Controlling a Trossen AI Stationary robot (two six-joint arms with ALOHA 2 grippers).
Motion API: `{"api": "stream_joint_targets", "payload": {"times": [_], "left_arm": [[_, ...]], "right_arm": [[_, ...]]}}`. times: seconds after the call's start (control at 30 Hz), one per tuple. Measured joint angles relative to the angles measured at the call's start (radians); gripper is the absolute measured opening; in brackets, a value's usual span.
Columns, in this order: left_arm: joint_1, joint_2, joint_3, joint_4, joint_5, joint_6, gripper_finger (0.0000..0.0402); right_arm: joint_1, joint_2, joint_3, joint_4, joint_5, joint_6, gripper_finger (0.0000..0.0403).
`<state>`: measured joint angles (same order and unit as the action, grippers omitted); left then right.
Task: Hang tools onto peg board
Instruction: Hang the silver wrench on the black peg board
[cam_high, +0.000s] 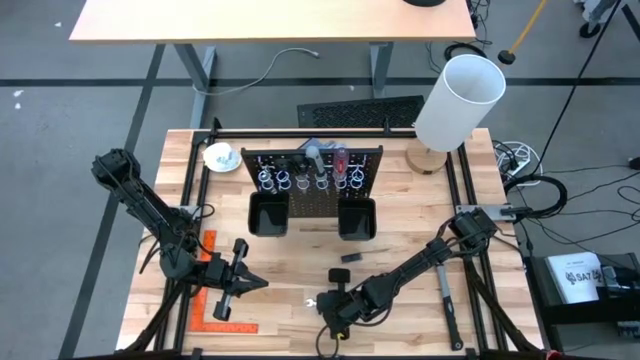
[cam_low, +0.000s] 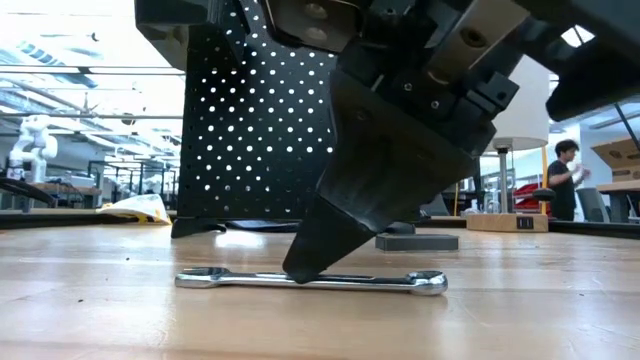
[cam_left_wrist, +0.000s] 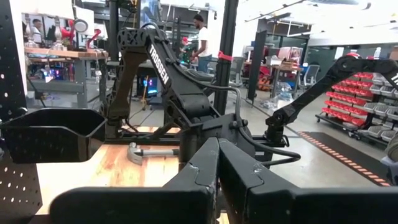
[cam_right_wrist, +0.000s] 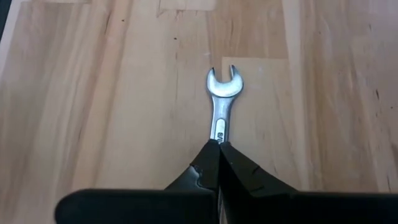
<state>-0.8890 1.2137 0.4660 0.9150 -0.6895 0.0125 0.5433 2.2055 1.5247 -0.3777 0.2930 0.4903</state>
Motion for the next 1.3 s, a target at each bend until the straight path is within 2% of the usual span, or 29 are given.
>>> {"api": "stream_joint_targets", "payload": {"times": [0.37, 0.57, 0.83, 0.93, 1.17, 1.3], "left_arm": [[0.000, 0.000, 0.000, -0.005, -0.003, -0.004, 0.0015], [0.000, 0.000, 0.000, -0.009, -0.003, -0.005, 0.0015], [0.000, 0.000, 0.000, -0.013, -0.002, -0.004, 0.0015], [0.000, 0.000, 0.000, -0.013, -0.002, -0.004, 0.0015], [0.000, 0.000, 0.000, -0.013, 0.000, -0.004, 0.0015], [0.000, 0.000, 0.000, -0.013, 0.000, -0.004, 0.0015]], "right_arm": [[0.026, -0.020, -0.002, 0.063, -0.014, -0.051, 0.0001], [0.036, -0.052, 0.000, 0.080, 0.029, -0.073, 0.0001], [0.040, -0.058, 0.001, 0.067, 0.009, -0.064, 0.0004], [0.041, -0.058, 0.001, 0.044, 0.015, -0.063, 0.0032], [0.041, -0.059, 0.002, -0.013, 0.019, -0.062, 0.0143], [0.039, -0.049, 0.003, -0.022, 0.019, -0.061, 0.0171]]}}
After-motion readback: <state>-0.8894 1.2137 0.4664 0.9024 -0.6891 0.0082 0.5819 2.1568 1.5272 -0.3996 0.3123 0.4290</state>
